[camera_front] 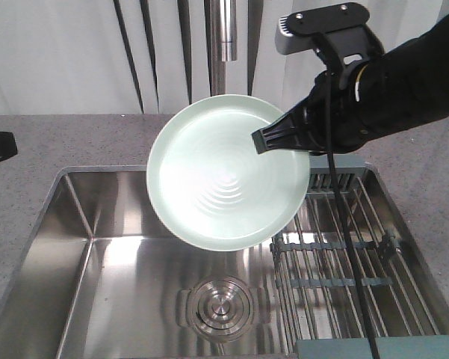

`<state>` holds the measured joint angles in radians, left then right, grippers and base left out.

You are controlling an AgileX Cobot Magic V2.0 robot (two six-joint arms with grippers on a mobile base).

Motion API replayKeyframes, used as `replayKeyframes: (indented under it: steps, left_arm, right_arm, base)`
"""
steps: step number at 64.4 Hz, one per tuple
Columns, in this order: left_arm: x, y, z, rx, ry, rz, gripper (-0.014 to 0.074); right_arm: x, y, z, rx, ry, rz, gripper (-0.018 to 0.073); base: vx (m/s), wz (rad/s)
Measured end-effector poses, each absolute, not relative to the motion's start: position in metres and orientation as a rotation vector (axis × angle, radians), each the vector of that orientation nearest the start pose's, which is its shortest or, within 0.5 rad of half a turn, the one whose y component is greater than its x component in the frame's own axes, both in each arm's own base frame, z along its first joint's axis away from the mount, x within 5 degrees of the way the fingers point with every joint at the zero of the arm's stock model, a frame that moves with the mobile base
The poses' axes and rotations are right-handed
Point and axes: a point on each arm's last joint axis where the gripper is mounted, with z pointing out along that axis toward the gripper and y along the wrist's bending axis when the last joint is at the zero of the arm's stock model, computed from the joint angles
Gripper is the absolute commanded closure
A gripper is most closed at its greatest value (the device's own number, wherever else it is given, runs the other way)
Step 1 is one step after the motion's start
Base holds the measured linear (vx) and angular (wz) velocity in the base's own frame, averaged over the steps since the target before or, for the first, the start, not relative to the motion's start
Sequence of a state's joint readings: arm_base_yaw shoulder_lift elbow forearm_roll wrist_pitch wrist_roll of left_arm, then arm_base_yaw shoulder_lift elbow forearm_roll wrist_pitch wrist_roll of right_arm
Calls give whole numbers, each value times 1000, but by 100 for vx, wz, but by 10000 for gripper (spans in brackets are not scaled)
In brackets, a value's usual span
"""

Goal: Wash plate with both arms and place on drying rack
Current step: 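Swing the held plate over the sink and tilt it with the right gripper, then lower the plate onto the drying rack and open the right gripper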

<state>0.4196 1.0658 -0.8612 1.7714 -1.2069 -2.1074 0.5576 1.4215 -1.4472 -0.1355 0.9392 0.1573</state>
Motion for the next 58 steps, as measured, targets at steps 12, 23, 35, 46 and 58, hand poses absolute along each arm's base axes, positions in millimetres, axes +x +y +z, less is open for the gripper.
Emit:
replayKeyframes:
  steps: [12,23,35,46,58]
  left_arm:
    - [197,-3,361,217,1899,-966,603]
    - [197,-3,361,217,1899,-966,603]
    - [197,-3,361,216,1899,-965,603]
    - [197,-3,361,216,1899,-965,603]
    - [197,-3,361,216,1899,-965,603]
  right_arm:
    - [256,140,401,-467,2331,84,563]
    - [246,133,391,-471,2406,54,563]
    - [260,147,384,-506,2230,158,563]
    - [267,136,388,-457,2165,-18,563]
    - [272,121,392,-376,2142,-196,563]
  base:
    - [0,0]
    - [0,0]
    - [0,0]
    - [0,0]
    - [0,0]
